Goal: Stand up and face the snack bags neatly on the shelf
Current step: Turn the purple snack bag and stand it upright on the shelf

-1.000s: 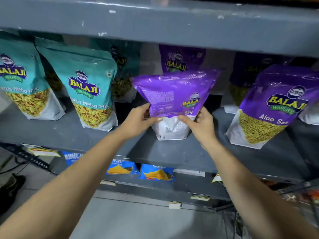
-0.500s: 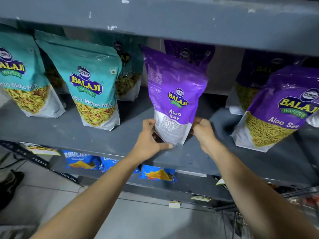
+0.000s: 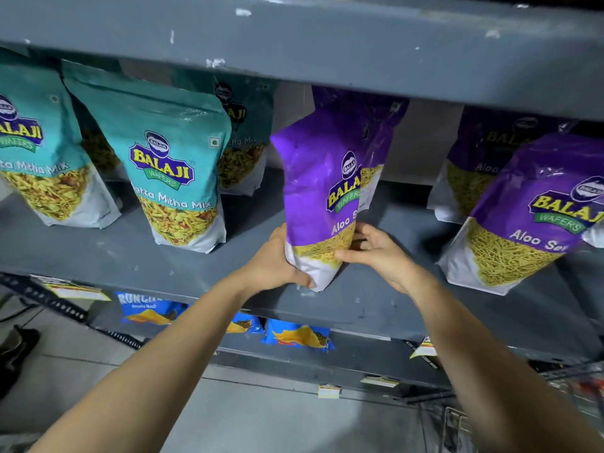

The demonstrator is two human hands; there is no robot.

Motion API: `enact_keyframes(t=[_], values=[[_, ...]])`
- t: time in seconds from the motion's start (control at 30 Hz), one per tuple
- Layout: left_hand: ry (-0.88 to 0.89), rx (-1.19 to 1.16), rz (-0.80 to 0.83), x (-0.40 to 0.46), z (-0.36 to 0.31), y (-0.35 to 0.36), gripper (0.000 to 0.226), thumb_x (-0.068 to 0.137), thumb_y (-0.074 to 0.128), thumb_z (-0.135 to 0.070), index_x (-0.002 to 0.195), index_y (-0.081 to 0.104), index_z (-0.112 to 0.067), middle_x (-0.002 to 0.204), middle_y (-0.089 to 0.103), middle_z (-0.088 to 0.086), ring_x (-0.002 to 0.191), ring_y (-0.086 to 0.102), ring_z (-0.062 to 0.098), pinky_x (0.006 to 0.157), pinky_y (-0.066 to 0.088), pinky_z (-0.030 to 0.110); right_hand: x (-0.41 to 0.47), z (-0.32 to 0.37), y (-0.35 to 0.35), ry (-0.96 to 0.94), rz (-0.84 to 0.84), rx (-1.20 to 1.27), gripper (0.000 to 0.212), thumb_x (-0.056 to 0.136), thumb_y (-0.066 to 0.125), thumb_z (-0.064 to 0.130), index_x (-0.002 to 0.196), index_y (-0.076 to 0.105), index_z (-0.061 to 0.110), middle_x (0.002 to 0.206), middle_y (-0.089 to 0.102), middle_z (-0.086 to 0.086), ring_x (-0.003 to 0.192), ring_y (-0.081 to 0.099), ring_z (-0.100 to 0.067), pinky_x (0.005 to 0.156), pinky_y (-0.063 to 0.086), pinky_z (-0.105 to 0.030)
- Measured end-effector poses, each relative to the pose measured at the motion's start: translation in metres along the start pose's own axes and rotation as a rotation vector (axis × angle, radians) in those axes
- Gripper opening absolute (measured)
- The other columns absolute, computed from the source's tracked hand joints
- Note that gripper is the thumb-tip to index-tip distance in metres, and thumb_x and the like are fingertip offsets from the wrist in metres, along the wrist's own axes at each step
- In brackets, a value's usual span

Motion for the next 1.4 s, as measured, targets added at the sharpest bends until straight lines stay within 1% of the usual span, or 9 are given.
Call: enact_keyframes(t=[0.17, 0.37, 0.47, 0.63, 0.73, 0.87, 1.07, 1.17, 1.4], values=[[-0.087, -0.159, 0.075, 0.001, -0.012, -0.020, 0.064, 0.056, 0.071, 0.024, 0.108, 0.060, -0.012, 0.083, 0.075, -0.010, 0.075, 0.070, 0.003, 0.062, 0.056, 0.018, 0.000, 0.015, -0.008, -0.029, 0.089, 0.115, 0.070, 0.056, 0.088, 0.013, 0.118, 0.058, 0.026, 0.110, 0.074, 0.011, 0.105, 0.067, -0.004, 0.090, 0.051, -0.023], [-0.132, -0.260, -0.302, 0.013, -0.008, -0.020, 0.017, 0.062, 0.052, -0.003, 0.064, 0.064, -0.015, 0.054, 0.066, -0.009, 0.056, 0.056, 0.017, 0.047, 0.044, 0.020, -0.006, 0.010, 0.017, -0.057, -0.130, 0.076, 0.071, 0.051, 0.092, 0.021, 0.114, 0.057, 0.025, 0.110, 0.073, 0.009, 0.099, 0.070, -0.006, 0.078, 0.055, -0.019], [-0.114, -0.273, -0.289, 0.010, -0.013, -0.018, 0.020, 0.071, 0.053, 0.002, 0.076, 0.068, -0.012, 0.069, 0.070, 0.000, 0.063, 0.060, 0.020, 0.047, 0.047, 0.022, -0.010, 0.012, 0.019, -0.062, -0.134, 0.118, 0.066, 0.056, 0.094, 0.020, 0.111, 0.057, 0.026, 0.105, 0.074, 0.011, 0.101, 0.070, -0.012, 0.075, 0.054, -0.015], [0.053, -0.449, 0.035, -0.001, -0.058, -0.047, 0.057, 0.059, 0.069, 0.011, 0.116, 0.064, 0.002, 0.100, 0.077, 0.009, 0.093, 0.072, 0.025, 0.085, 0.057, 0.036, -0.010, 0.060, 0.015, -0.189, 0.000, 0.465, 0.059, 0.060, 0.086, 0.040, 0.111, 0.065, 0.018, 0.106, 0.077, 0.003, 0.098, 0.072, -0.010, 0.082, 0.056, -0.024], [0.221, -0.591, -0.096, -0.001, -0.106, -0.069, 0.030, 0.077, 0.073, 0.001, 0.106, 0.070, -0.007, 0.096, 0.080, 0.004, 0.087, 0.075, 0.017, 0.082, 0.059, 0.031, -0.009, 0.104, 0.010, -0.332, -0.095, 0.535, 0.034, 0.063, 0.079, 0.031, 0.092, 0.074, 0.014, 0.091, 0.079, 0.000, 0.083, 0.074, -0.013, 0.077, 0.059, -0.029], [0.311, -0.598, -0.318, 0.001, -0.128, -0.073, 0.017, 0.086, 0.071, -0.002, 0.099, 0.069, -0.011, 0.083, 0.080, -0.005, 0.075, 0.075, 0.009, 0.071, 0.060, 0.026, -0.007, 0.128, 0.002, -0.426, -0.205, 0.603, 0.028, 0.075, 0.069, 0.025, 0.099, 0.069, 0.010, 0.092, 0.079, -0.001, 0.086, 0.073, -0.015, 0.091, 0.056, -0.036], [0.108, -0.382, -0.171, -0.005, -0.054, -0.044, 0.077, 0.058, 0.090, -0.022, 0.126, 0.056, -0.013, 0.113, 0.077, 0.000, 0.103, 0.073, 0.015, 0.089, 0.058, 0.036, -0.012, 0.063, 0.008, -0.164, -0.023, 0.230, 0.062, 0.055, 0.090, 0.034, 0.109, 0.060, 0.022, 0.102, 0.077, 0.008, 0.097, 0.071, -0.008, 0.089, 0.057, -0.028], [0.009, -0.218, -0.011, -0.013, -0.017, -0.018, 0.071, 0.066, 0.091, -0.015, 0.127, 0.055, -0.023, 0.117, 0.075, -0.007, 0.108, 0.071, 0.009, 0.098, 0.056, 0.038, -0.016, 0.022, 0.015, -0.035, -0.023, -0.007, 0.065, 0.052, 0.095, 0.019, 0.107, 0.060, 0.027, 0.114, 0.074, 0.002, 0.107, 0.070, -0.016, 0.101, 0.053, -0.044], [-0.023, -0.115, 0.001, -0.036, 0.002, -0.011, 0.083, 0.056, 0.091, -0.048, 0.128, 0.053, -0.032, 0.123, 0.072, -0.013, 0.115, 0.067, 0.010, 0.106, 0.050, 0.045, -0.046, 0.003, 0.033, -0.077, -0.105, -0.013, 0.054, 0.067, 0.085, -0.001, 0.102, 0.058, 0.029, 0.103, 0.073, 0.010, 0.094, 0.071, -0.003, 0.080, 0.056, -0.019]])
Point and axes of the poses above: each hand's wrist, its own x-axis towards the middle knuckle, its own y-axis out of the palm, z = x × y, the point moved 3 cm from there along x, towards the middle knuckle
